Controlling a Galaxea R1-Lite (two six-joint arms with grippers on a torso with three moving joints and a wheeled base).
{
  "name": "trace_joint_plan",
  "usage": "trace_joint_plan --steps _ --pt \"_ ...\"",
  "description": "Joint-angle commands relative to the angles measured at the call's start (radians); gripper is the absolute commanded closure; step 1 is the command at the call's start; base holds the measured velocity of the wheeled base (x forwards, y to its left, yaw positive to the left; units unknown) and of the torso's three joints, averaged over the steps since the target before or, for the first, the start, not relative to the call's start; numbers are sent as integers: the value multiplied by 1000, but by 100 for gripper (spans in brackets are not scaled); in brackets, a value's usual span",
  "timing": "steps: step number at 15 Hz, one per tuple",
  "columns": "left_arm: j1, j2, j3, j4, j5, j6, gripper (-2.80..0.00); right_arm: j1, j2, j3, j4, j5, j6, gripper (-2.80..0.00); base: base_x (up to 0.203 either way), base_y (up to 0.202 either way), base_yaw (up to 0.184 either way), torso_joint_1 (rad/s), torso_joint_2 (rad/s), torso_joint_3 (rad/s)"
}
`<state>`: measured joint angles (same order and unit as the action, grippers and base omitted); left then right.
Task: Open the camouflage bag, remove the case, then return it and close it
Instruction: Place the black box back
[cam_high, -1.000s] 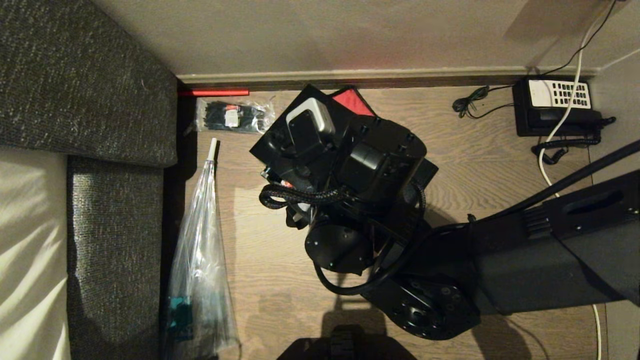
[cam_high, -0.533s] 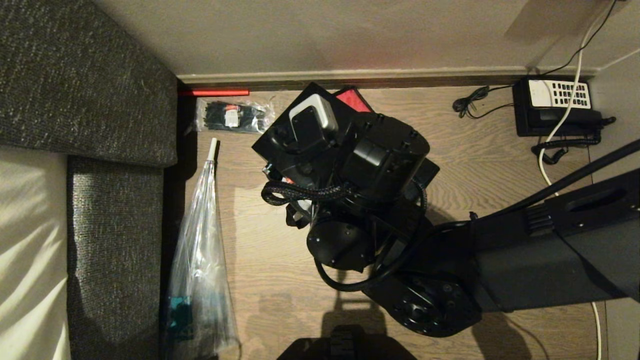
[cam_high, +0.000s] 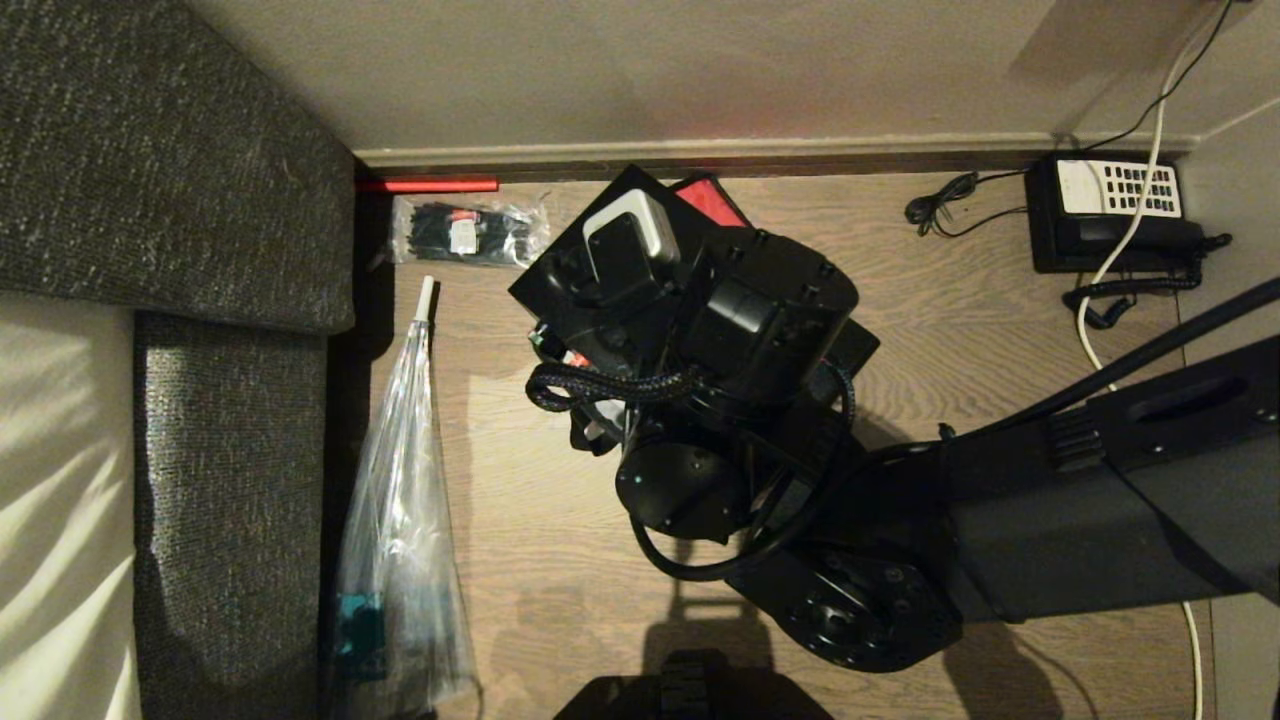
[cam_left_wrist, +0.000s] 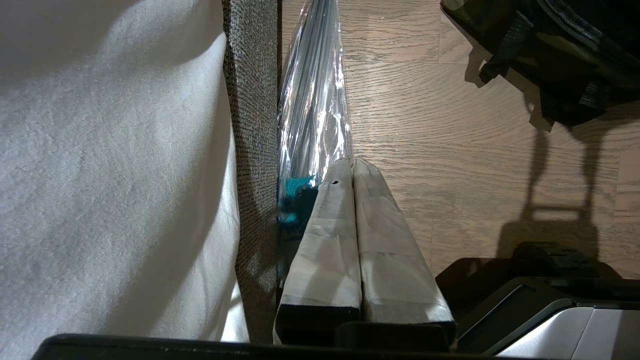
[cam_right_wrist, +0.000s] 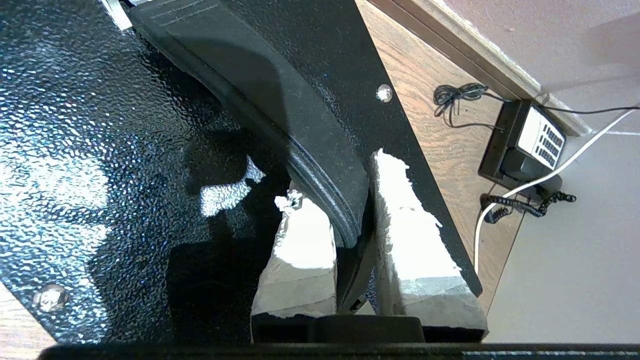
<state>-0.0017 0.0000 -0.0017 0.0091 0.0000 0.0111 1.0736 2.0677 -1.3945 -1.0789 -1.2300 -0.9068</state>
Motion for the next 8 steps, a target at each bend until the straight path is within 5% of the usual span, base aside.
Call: trace_joint_plan --steps 1,8 --pt "0 -1 0 0 0 0 0 0 5 -5 -7 -6 -4 0 0 0 0 0 0 0" --pt "0 0 0 0 0 0 0 -12 26 -7 -7 -5 17 0 0 0 0 0 0 0"
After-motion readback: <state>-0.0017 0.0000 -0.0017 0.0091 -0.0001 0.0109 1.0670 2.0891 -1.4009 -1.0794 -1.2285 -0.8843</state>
